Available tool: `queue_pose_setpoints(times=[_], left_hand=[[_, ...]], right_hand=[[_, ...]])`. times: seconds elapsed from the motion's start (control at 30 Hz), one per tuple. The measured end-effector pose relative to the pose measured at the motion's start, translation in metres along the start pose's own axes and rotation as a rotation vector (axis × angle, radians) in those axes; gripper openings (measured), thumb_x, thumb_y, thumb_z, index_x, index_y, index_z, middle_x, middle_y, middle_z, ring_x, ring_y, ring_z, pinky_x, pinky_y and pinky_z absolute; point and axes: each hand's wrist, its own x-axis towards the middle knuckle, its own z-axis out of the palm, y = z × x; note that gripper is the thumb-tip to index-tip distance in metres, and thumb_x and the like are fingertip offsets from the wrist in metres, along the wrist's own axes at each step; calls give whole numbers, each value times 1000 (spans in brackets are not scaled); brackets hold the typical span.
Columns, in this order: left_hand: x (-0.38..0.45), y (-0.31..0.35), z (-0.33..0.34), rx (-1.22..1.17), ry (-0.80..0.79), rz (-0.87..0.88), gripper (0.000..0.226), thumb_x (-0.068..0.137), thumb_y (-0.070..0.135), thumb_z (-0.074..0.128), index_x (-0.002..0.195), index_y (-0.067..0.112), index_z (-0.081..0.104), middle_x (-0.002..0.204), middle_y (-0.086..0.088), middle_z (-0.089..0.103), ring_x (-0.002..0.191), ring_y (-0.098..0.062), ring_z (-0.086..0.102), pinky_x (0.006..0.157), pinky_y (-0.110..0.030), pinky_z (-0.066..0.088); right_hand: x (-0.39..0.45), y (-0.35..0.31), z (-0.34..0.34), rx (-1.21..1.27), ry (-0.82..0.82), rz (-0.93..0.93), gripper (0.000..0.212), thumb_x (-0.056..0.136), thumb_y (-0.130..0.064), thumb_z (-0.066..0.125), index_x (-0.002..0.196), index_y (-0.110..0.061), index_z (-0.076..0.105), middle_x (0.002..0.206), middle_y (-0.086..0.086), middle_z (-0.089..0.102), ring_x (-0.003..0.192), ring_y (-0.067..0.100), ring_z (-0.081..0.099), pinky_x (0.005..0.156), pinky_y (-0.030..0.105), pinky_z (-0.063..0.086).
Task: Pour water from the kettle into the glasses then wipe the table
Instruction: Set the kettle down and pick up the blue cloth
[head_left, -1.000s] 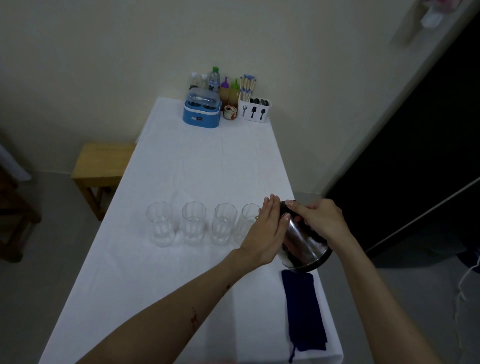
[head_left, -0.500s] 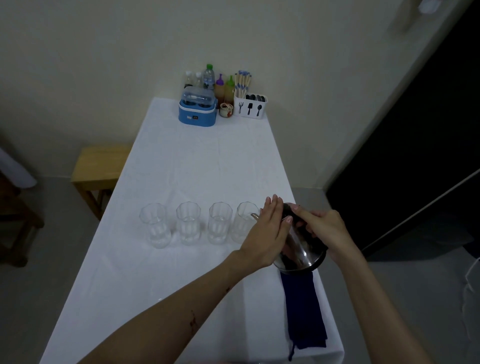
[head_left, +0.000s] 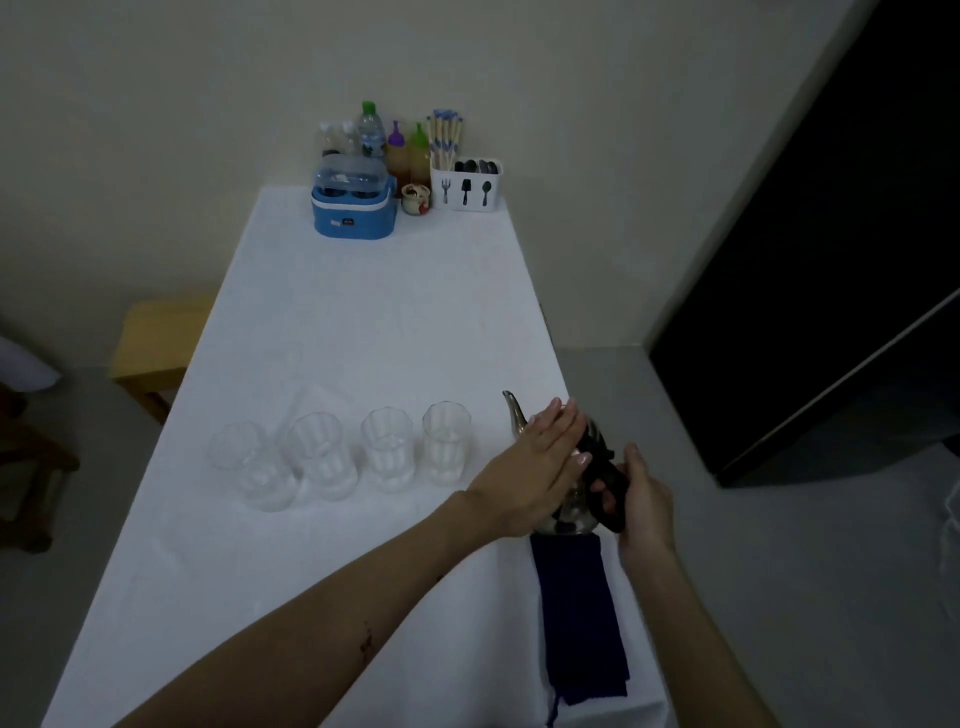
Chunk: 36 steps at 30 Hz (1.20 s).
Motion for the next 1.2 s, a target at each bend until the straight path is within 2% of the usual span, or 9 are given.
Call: queue_pose_setpoints(times=[0.27,0.53,0.67,0.8,0.87,0.97,1.03,1.13,1.2], left_hand=[[40,-25,23,167,-126,-8,61,101,41,8,153,8,6,163,-8,-3,149,-17,-13,122,-36,-3],[55,-48,52,151,-147,-56,71,93,49,-1,153,10,-1,158,-1,-16,147,-16,-20,122,-37,-1],[52,-54,58,120,-113,-63,66,97,47,5,153,12,0,162,-5,-10,148,-17,-16,123,-38,1],[51,-54,59,118,-99,-86,66,96,47,5,154,14,3,162,-3,-7,148,-14,-16,122,-36,-2],[52,-52,59,159,-101,-99,67,95,46,3,154,14,3,162,-3,-6,147,-14,-16,122,-37,-4],[46,-50,62,230,-94,-108,66,95,46,0,154,16,-4,162,-3,-13,147,-17,-20,120,-39,-7],[30,-49,70,140,-53,-115,61,99,44,5,154,19,-6,162,0,-17,146,-17,-23,119,-36,-11],[-15,-48,94,-66,25,-186,56,105,34,19,153,20,-6,161,4,-17,146,-8,-21,119,-27,-12],[-50,-51,111,-148,28,-302,56,105,33,20,152,20,-6,159,7,-20,145,-3,-23,119,-26,-11]], right_hand=[[54,33,15,178,61,58,34,97,-22,59,67,-8,67,57,3,65,52,13,56,54,25,46],[91,58,22,231,23,69,36,98,-18,57,64,-8,64,49,-3,60,47,10,52,47,20,44],[94,62,24,245,-3,62,36,99,-18,57,65,-8,65,48,-4,60,44,7,52,45,18,43],[91,63,25,251,26,23,35,100,-19,56,69,-8,69,55,-4,65,50,8,57,51,18,47],[89,73,25,241,123,-36,32,103,-23,54,87,-3,72,74,-3,71,67,6,64,66,19,52],[74,112,18,-109,288,-224,27,104,-29,49,101,-6,63,88,-2,67,83,18,62,79,32,53],[56,149,5,-471,300,-327,46,97,-44,49,116,-5,62,107,11,70,98,32,62,87,46,51],[29,196,-18,-1014,140,-480,75,84,-62,48,139,-12,56,141,14,57,122,38,53,98,54,43],[18,215,-27,-1221,23,-547,74,83,-58,49,144,-15,53,153,15,46,129,42,47,98,59,42]])
